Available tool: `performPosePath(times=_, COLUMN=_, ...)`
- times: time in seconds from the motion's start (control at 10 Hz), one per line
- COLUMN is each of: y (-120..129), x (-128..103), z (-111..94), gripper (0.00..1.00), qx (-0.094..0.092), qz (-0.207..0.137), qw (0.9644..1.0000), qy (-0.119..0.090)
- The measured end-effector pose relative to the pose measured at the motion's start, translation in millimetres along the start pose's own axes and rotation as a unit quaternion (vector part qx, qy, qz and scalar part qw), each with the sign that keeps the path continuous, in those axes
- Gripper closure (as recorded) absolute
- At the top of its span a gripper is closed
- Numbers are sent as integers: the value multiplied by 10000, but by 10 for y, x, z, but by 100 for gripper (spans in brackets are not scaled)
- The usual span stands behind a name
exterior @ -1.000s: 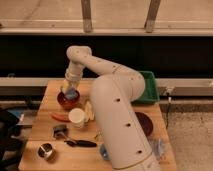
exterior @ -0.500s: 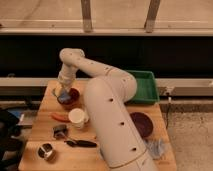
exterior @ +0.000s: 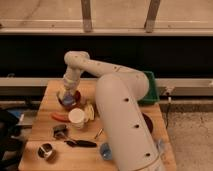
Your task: Wipe red bowl with sponge
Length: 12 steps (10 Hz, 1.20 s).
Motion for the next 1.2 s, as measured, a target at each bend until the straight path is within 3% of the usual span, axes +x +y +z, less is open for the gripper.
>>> performPosePath(times=0.4, y=-243, x=-147, z=-38, gripper=100, qx=65, qz=133, qw=9999, qy=-11)
performPosePath(times=0.7, y=-172, x=-450, z=2, gripper=100, qx=35, qz=-128, qw=9999, qy=-77)
performPosePath(times=0.9, y=3, x=-454, z=4, gripper=100, qx=40, qz=-325, qw=9994, qy=-62)
performPosePath(times=1.2, y=79, x=-243, z=-80, gripper=100, qx=111, qz=-261, qw=9996, qy=-47)
